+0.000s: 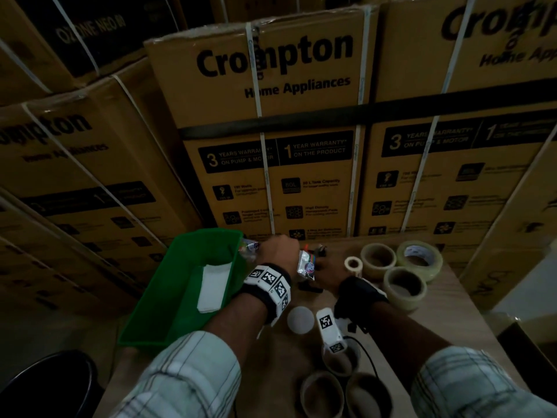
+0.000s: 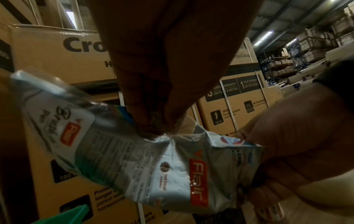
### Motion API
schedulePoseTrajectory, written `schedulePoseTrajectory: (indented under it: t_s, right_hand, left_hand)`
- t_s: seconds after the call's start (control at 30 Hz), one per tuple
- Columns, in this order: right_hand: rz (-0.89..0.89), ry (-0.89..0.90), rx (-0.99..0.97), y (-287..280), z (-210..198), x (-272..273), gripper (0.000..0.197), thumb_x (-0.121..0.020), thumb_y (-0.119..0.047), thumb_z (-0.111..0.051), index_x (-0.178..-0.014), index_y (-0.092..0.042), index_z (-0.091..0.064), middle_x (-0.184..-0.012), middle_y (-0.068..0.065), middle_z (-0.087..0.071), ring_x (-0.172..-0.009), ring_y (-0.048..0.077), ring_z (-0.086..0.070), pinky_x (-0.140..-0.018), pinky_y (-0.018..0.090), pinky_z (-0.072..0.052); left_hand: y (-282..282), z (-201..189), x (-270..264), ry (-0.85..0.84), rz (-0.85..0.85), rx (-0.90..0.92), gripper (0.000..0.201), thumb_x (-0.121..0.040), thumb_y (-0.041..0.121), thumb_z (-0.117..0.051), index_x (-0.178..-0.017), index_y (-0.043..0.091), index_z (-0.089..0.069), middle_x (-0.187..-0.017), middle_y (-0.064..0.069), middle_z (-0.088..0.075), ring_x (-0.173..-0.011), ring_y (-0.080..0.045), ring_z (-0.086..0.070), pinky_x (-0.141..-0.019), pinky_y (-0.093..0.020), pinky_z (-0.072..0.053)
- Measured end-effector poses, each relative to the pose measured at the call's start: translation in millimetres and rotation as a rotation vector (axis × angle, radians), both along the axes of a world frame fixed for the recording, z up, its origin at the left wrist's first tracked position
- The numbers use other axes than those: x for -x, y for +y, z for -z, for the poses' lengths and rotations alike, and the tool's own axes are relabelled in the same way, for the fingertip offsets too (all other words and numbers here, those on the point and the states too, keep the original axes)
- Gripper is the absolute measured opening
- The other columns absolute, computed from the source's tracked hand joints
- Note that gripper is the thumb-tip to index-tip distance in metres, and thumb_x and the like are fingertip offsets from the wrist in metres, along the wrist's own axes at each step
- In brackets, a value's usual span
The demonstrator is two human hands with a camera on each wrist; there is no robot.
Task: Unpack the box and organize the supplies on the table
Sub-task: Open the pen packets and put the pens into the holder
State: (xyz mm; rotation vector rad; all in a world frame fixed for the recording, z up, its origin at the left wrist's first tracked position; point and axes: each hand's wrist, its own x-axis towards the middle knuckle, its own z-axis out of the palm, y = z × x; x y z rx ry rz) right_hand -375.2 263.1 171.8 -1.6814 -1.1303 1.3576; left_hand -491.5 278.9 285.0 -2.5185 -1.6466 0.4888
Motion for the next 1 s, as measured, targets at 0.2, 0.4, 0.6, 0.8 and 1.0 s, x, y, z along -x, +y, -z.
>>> schedulePoseTrajectory:
  t_s: [0.2,0.4,0.6,0.8,1.0]
  right_hand:
    - [-0.085,-0.056,-0.086,-10,-5,7,0.038,-0.086,0.004,-0.061,-0.124,0.004,-0.056,-0.12,0.025,-0.06,-0.1,0.025,-0.058,-0.085,0.036,-0.05]
    - [-0.246,-0.355,-0.12,-3,-8,10,0.033,-0.089,-0.018,-0.062,-0.118,-0.003,-0.063,-0.116,0.014,-0.065,-0.108,0.024,-0.059,-0.092,0.032,-0.046]
    - [-0.273,-0.495,-0.219,19,-8,-6,0.028,-0.086,-0.032,-0.055,-0.104,-0.014,-0.066,-0.101,0.008,-0.07,-0.09,0.02,-0.064,-0.082,0.038,-0.054]
    - [-0.125,-0.57,-0.255,20,-56,-50,0.02,-0.094,-0.013,-0.051,-0.103,-0.01,-0.069,-0.09,0.005,-0.065,-0.081,0.017,-0.057,-0.062,0.023,-0.044]
    - [0.151,-0.7,-0.298,24,-65,-78,0.019,-0.093,-0.014,-0.051,-0.107,-0.01,-0.064,-0.106,0.012,-0.067,-0.093,0.03,-0.062,-0.077,0.038,-0.051]
  left_hand:
    - [-5,2,10,-0.055,-0.012,-0.026,0.018,-0.093,0.012,-0.055,-0.106,0.007,-0.066,-0.109,-0.012,-0.067,-0.101,-0.028,-0.064,-0.082,-0.039,-0.054]
    - [1,-1,23,-0.12,-0.037,-0.035,0.02,-0.089,0.012,-0.06,-0.107,0.01,-0.067,-0.108,-0.011,-0.068,-0.101,-0.028,-0.066,-0.078,-0.038,-0.053]
    - [7,1,41,-0.195,-0.128,-0.014,0.025,-0.092,0.006,-0.051,-0.114,0.008,-0.064,-0.117,-0.015,-0.065,-0.108,-0.031,-0.063,-0.085,-0.04,-0.052]
    - [16,10,58,-0.272,-0.196,0.008,0.03,-0.093,0.003,-0.044,-0.113,0.01,-0.065,-0.117,-0.014,-0.066,-0.109,-0.032,-0.063,-0.09,-0.04,-0.052]
    - [19,22,61,-0.241,-0.204,0.024,0.033,-0.094,0.003,-0.041,-0.115,0.01,-0.065,-0.118,-0.014,-0.066,-0.108,-0.031,-0.064,-0.089,-0.041,-0.053]
